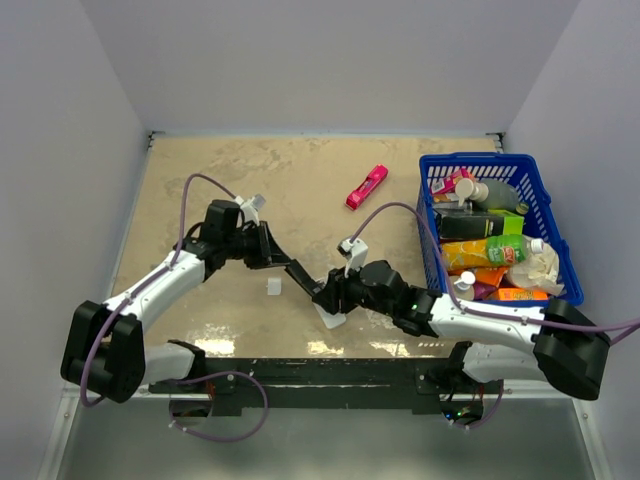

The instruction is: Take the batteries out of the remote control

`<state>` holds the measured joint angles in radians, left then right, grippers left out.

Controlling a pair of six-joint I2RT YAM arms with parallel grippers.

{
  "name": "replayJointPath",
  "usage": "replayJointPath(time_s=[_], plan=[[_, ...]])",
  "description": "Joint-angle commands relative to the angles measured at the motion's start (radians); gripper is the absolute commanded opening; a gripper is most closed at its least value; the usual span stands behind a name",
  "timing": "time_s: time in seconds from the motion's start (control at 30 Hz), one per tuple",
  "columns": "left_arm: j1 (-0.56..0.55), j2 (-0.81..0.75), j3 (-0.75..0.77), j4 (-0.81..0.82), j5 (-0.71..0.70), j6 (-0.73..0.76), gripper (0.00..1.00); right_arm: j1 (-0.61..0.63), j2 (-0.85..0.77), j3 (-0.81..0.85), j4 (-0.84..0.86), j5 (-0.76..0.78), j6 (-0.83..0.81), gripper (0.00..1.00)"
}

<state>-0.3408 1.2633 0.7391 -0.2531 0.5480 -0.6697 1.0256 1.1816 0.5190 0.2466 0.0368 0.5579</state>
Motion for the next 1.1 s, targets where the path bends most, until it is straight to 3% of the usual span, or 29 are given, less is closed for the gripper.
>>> replayJointPath(time_s=[0.0,0.67,0.93,1.07], plan=[[0.01,0.021,0.023,-0.031,-0.026,0.033,0.0,-0.004,-0.046,0.001,0.03,0.048,-0.001,0.07],[0.141,0.051,0.141,-0.136,0.003,0.113,0.0,-0.004,0.042,0.03,0.017,0.077,-0.029,0.07],[0.155,0.117,0.23,-0.316,-0.377,0.222,0.0,-0.004,0.012,0.082,-0.046,0.123,-0.027,0.07],[0.158,0.175,0.258,-0.362,-0.462,0.243,0.0,-0.002,0.009,0.102,-0.059,0.144,-0.019,0.07]])
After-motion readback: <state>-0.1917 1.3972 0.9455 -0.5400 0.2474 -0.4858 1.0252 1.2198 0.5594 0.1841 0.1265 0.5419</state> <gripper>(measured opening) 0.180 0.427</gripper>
